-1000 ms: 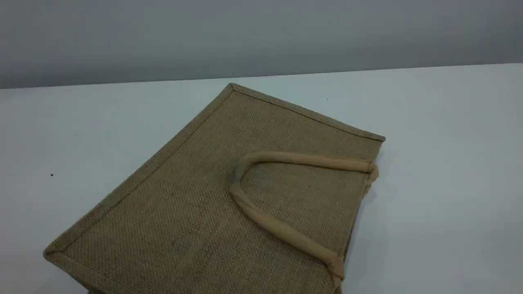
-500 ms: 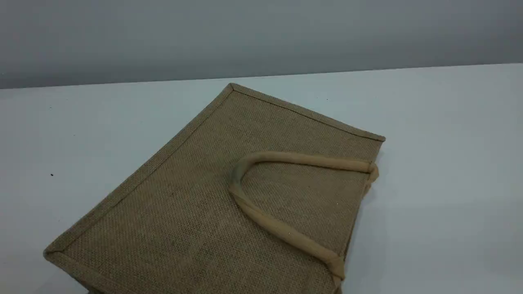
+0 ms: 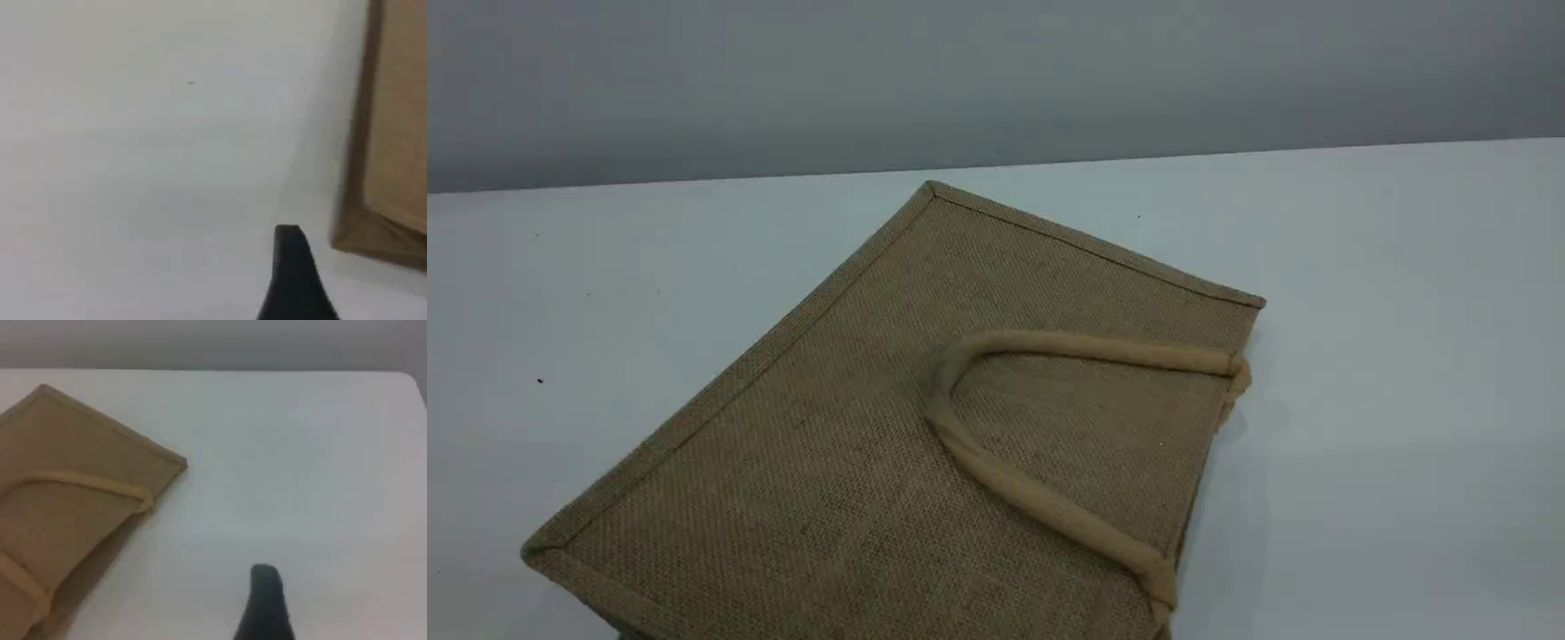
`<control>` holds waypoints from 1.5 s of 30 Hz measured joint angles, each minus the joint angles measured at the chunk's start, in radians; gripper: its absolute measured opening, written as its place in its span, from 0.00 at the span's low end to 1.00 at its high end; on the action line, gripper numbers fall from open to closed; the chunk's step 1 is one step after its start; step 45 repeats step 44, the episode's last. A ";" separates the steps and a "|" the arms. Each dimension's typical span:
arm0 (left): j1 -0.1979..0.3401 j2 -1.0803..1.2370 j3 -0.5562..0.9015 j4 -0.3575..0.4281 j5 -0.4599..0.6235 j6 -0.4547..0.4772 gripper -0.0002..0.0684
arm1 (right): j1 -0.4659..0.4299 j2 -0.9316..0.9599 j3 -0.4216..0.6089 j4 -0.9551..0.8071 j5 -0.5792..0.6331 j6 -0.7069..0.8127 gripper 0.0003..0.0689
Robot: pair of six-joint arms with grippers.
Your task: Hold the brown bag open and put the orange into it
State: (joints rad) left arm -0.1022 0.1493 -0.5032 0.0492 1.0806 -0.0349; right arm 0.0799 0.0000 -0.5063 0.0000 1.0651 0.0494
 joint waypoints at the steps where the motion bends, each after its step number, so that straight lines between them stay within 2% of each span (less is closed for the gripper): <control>1: 0.023 -0.005 0.000 0.000 0.000 0.000 0.61 | 0.000 0.000 0.000 0.000 0.000 0.000 0.69; 4: 0.051 -0.026 0.000 0.000 0.000 0.000 0.61 | 0.000 0.000 0.000 0.000 0.000 0.000 0.69; 17: 0.051 -0.151 0.000 0.000 0.001 0.000 0.61 | 0.000 0.000 0.000 0.000 0.000 0.000 0.69; 45: 0.050 -0.149 0.000 0.002 -0.002 0.000 0.61 | 0.000 0.000 0.000 0.000 0.000 0.000 0.69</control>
